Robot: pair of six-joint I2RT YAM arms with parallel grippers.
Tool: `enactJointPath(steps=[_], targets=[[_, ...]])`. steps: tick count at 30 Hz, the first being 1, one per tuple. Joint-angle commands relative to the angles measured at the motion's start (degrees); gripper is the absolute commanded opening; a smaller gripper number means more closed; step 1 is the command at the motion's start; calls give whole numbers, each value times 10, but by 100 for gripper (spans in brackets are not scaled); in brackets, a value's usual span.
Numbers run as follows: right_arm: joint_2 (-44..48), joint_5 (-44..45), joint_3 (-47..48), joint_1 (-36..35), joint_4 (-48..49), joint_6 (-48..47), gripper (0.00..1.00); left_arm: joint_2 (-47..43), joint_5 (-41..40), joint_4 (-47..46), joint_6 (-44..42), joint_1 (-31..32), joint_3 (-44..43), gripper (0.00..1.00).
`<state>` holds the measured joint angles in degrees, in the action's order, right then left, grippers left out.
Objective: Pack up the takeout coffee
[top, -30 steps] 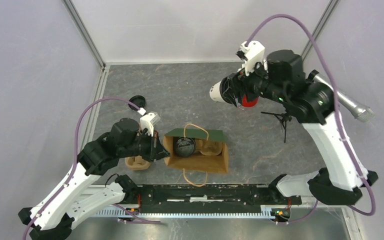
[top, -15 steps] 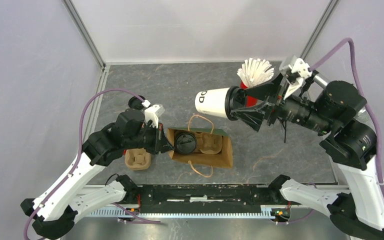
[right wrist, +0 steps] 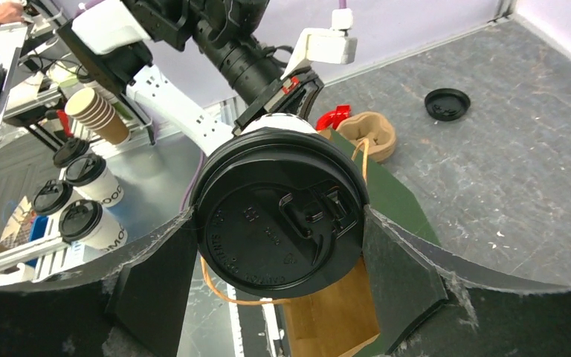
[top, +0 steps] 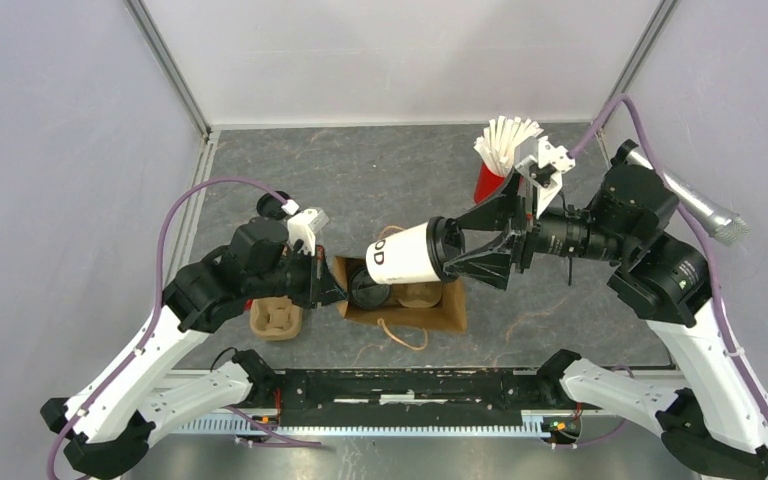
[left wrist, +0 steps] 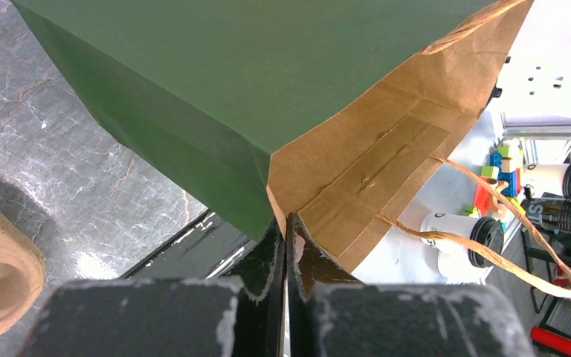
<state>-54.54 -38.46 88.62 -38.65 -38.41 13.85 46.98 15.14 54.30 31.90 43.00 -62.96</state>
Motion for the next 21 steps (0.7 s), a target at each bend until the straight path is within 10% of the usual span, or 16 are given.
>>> enactJointPath(steps=[1,21], targets=[[6,-39,-22,-4,-5,-24,81,-6,0,-15,14,2,-12,2],[-14,251,-109,-197,-90,-212,80,-19,38,-54,-14,2,20,2]])
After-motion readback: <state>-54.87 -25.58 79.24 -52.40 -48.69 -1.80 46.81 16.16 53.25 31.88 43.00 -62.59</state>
